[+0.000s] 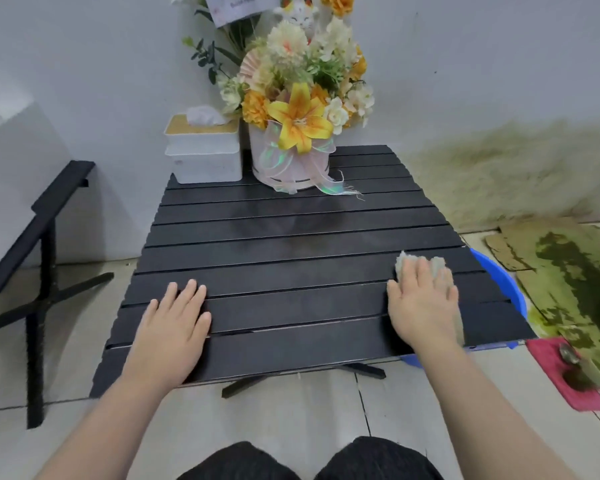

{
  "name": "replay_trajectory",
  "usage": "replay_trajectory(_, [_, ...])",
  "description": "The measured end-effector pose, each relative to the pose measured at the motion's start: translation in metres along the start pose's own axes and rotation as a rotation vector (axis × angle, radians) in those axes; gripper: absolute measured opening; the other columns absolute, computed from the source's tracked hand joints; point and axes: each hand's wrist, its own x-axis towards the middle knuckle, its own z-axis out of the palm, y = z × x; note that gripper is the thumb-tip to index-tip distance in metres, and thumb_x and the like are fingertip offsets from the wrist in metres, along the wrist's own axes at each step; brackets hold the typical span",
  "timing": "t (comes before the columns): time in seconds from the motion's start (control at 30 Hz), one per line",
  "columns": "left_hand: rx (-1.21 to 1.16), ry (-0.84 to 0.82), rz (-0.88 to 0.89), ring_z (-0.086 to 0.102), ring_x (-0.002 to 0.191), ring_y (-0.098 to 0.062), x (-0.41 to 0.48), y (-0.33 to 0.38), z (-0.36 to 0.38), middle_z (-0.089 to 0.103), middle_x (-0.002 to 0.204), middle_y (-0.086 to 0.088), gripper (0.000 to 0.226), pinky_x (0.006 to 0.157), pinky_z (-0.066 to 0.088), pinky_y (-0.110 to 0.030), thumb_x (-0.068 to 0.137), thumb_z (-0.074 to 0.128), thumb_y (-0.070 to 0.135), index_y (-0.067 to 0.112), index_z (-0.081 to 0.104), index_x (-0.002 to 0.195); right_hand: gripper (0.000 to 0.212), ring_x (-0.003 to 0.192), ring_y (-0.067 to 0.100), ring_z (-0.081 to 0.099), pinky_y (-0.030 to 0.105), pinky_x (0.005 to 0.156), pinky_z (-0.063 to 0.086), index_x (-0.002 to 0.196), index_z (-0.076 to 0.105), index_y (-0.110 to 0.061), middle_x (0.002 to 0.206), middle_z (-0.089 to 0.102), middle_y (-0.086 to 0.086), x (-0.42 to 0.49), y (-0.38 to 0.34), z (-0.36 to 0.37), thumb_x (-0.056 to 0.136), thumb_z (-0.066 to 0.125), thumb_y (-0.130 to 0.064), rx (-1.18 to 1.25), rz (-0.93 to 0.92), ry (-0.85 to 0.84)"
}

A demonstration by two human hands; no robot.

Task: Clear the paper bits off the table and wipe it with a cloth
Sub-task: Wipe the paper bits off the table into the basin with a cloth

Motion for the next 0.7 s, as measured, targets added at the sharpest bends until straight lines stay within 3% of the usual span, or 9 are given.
replay_trajectory(0.1, [-0.027, -0.037, 0.013, -0.006, 0.146, -0.017, -0.005, -0.010, 0.007, 0.001, 0.158, 0.007, 0.053, 0.117, 0.001, -0.037, 0.097, 0.015, 0.035, 0.025, 0.005, 0.148, 0.054, 0.141, 0.036, 0.004, 0.048, 0.114, 0.010, 0.148, 0.011, -0.024, 0.156, 0.014, 0.003, -0.043, -0.093, 0.018, 0.098, 0.025, -0.040, 0.042, -0.405, -0.039])
replay_trajectory(0.2, [-0.047, -0.007, 0.030, -0.008, 0.145, -0.015, -0.002, -0.011, 0.009, 0.000, 0.158, 0.008, 0.053, 0.117, -0.001, -0.036, 0.097, 0.014, 0.036, 0.026, 0.004, 0.148, 0.047, 0.143, 0.030, 0.000, 0.045, 0.115, 0.006, 0.144, 0.023, -0.038, 0.157, 0.014, 0.001, -0.073, -0.121, 0.022, 0.097, 0.028, -0.041, 0.070, -0.826, -0.139])
replay_trajectory(0.27, [-0.025, -0.006, 0.042, -0.009, 0.145, -0.014, -0.003, -0.014, 0.011, 0.000, 0.158, 0.009, 0.054, 0.117, -0.002, -0.036, 0.096, 0.011, 0.037, 0.026, 0.003, 0.148, 0.044, 0.145, 0.020, 0.001, 0.042, 0.115, 0.009, 0.142, 0.026, -0.042, 0.158, 0.013, -0.004, -0.054, -0.093, 0.020, 0.098, 0.028, -0.041, 0.090, -0.782, -0.126])
replay_trajectory(0.4, [-0.068, 0.004, 0.036, -0.007, 0.145, -0.014, -0.003, -0.012, 0.015, 0.003, 0.158, 0.009, 0.055, 0.117, -0.002, -0.035, 0.095, 0.010, 0.039, 0.026, 0.007, 0.148, 0.046, 0.144, 0.019, 0.000, 0.048, 0.115, 0.014, 0.143, 0.023, -0.039, 0.158, 0.011, 0.000, -0.007, -0.026, 0.006, 0.097, 0.026, -0.041, 0.061, -0.217, -0.132])
replay_trajectory(0.47, [-0.065, 0.010, 0.030, -0.006, 0.145, -0.015, -0.003, -0.011, 0.015, 0.004, 0.158, 0.008, 0.054, 0.118, -0.001, -0.036, 0.095, 0.011, 0.038, 0.025, 0.007, 0.148, 0.047, 0.143, 0.027, 0.001, 0.049, 0.114, 0.013, 0.142, 0.024, -0.041, 0.158, 0.011, 0.002, -0.011, -0.037, 0.005, 0.095, 0.025, -0.049, 0.016, -0.104, -0.112])
replay_trajectory(0.57, [-0.107, -0.011, 0.028, -0.005, 0.145, -0.014, -0.002, -0.008, 0.011, 0.005, 0.158, 0.009, 0.052, 0.117, -0.002, -0.035, 0.097, 0.016, 0.035, 0.025, 0.010, 0.148, 0.047, 0.142, 0.036, -0.001, 0.051, 0.114, 0.007, 0.141, 0.024, -0.046, 0.159, 0.007, 0.006, -0.043, -0.101, 0.015, 0.095, 0.022, -0.054, -0.008, -0.300, -0.120])
replay_trajectory(0.7, [-0.367, -0.043, 0.000, 0.006, 0.145, -0.010, 0.004, -0.024, -0.009, 0.018, 0.155, 0.009, 0.049, 0.114, 0.002, -0.023, 0.098, 0.029, 0.030, 0.024, 0.023, 0.146, 0.049, 0.144, 0.030, -0.005, 0.048, 0.115, 0.002, 0.145, 0.021, -0.037, 0.159, 0.004, 0.003, -0.078, -0.151, 0.025, 0.097, 0.025, -0.047, 0.060, -0.671, -0.152])
